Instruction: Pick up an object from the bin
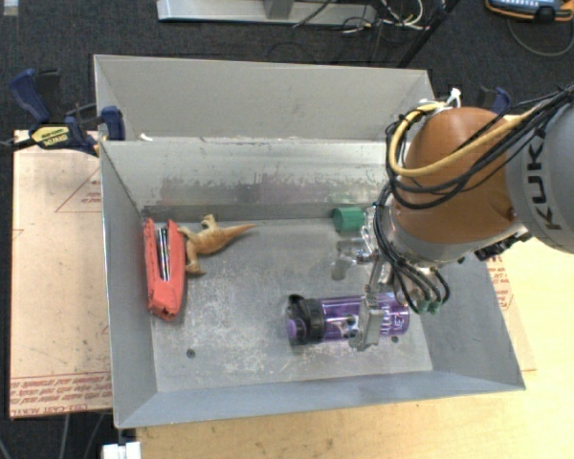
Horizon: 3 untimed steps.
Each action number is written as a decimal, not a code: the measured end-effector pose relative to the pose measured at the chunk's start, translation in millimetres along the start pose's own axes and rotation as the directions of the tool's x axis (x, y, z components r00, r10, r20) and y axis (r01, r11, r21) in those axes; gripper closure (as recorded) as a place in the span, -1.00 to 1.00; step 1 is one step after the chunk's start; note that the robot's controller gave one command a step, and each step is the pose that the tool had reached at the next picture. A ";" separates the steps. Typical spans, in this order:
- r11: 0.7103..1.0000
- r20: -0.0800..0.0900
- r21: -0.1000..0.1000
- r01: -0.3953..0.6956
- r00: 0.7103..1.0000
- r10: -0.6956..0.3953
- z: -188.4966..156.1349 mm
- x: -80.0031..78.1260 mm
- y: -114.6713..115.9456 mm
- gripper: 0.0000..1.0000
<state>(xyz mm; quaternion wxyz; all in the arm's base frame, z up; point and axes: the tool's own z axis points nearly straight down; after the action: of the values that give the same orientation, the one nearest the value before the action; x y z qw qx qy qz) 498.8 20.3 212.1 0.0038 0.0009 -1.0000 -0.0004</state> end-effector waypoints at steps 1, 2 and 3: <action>1.000 0.008 0.000 -0.001 1.000 0.001 -4.4 -1.5 -0.1 -1.00; 1.000 0.014 -0.001 -0.005 1.000 0.005 38.3 -6.5 -1.9 -1.00; 0.999 0.006 -0.001 0.044 0.999 -0.044 76.0 -15.3 2.1 -1.00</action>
Offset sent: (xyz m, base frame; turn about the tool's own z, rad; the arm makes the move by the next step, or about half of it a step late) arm 0.0067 -0.0053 -0.0940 0.0106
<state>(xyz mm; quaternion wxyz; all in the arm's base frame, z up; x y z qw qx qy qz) 513.5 22.4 136.0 0.0007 0.0227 -0.9997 -0.0008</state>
